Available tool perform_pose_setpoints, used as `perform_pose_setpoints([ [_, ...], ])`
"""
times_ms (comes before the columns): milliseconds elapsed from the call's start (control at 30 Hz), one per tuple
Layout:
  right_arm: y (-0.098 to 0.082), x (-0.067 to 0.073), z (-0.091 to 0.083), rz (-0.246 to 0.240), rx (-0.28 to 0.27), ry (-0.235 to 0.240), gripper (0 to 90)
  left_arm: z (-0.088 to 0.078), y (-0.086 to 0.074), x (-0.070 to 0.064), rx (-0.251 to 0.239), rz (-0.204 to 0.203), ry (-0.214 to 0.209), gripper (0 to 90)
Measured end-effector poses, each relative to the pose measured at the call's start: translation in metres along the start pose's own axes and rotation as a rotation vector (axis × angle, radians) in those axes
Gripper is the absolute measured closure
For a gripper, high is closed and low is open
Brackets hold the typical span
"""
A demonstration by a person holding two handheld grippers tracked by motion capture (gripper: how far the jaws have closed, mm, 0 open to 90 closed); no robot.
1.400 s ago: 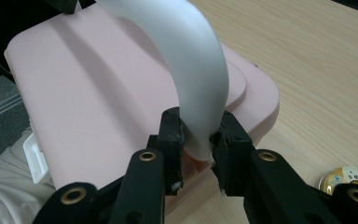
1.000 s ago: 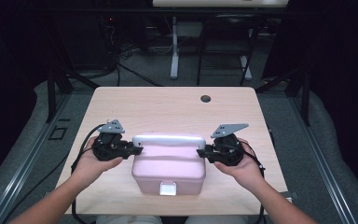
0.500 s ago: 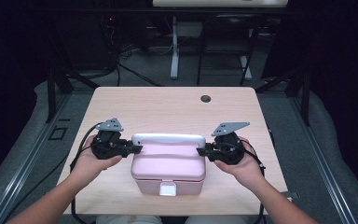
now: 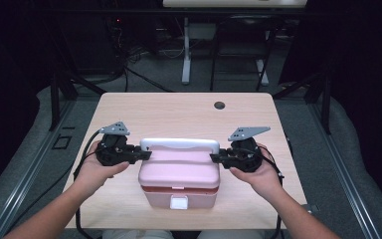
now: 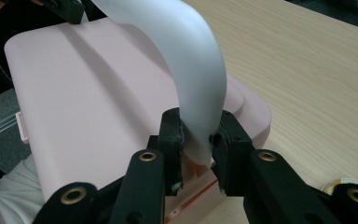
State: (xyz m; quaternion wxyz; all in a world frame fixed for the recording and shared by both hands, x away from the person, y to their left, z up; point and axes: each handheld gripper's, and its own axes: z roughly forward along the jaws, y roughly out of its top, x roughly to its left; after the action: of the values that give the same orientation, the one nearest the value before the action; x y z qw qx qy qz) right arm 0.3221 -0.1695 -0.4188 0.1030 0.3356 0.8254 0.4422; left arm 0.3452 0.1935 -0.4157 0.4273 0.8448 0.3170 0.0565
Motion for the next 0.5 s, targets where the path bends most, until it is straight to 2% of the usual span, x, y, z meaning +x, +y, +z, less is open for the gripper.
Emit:
perform_pose_setpoints([
  [500, 0.009, -0.001, -0.006, 0.003, -0.025, 0.001, 72.7, -0.009, 0.013, -0.001, -0.023, 0.009, 0.003, 72.5],
])
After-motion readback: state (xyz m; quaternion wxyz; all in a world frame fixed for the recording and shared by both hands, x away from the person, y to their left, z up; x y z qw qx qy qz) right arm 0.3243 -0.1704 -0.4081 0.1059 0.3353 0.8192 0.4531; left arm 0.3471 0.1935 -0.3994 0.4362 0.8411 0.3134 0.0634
